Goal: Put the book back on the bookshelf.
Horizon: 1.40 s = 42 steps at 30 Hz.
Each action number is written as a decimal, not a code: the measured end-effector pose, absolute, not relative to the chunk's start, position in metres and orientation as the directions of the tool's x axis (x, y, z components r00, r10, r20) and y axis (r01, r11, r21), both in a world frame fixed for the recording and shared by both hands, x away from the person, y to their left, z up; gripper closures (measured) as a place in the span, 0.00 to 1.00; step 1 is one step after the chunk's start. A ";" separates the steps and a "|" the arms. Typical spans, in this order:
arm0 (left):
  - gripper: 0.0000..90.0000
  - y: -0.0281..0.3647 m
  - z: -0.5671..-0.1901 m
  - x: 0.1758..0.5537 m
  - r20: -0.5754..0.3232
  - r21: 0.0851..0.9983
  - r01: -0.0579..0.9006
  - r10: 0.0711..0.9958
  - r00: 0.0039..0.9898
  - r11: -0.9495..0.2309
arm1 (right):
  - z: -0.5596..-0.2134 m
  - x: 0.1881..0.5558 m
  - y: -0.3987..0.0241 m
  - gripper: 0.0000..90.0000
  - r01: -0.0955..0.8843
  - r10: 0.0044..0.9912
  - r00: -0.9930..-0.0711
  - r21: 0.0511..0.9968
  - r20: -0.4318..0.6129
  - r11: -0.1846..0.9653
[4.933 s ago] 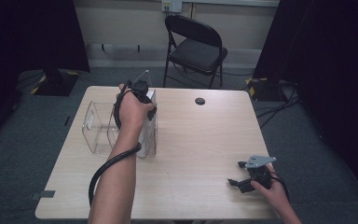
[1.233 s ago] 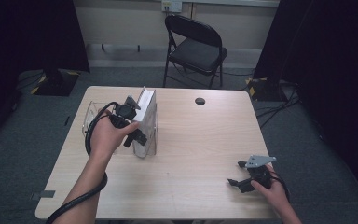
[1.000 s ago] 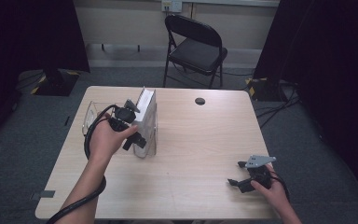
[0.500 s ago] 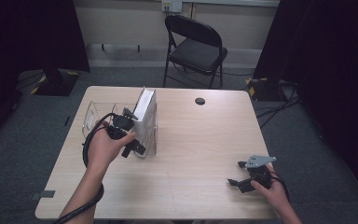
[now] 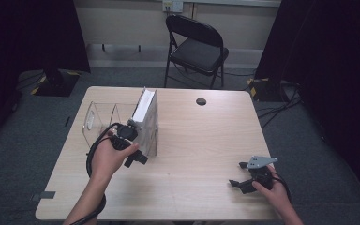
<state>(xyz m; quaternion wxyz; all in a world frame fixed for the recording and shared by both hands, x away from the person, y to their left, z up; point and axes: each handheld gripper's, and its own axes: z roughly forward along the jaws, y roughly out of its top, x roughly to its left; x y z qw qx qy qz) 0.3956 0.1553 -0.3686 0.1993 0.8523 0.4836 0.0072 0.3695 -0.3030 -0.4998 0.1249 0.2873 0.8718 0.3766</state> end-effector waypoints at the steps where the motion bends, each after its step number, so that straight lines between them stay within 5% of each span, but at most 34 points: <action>1: 0.18 0.156 -0.370 0.395 -0.183 0.348 0.811 0.814 0.551 -0.471 | -0.500 0.370 -0.303 0.13 0.407 0.595 -0.804 0.728 -0.002 0.551; 42: 0.18 0.118 -0.413 0.387 -0.232 0.375 0.766 0.747 0.622 -0.522 | -0.500 0.370 -0.303 0.13 0.407 0.595 -0.804 0.728 -0.001 0.551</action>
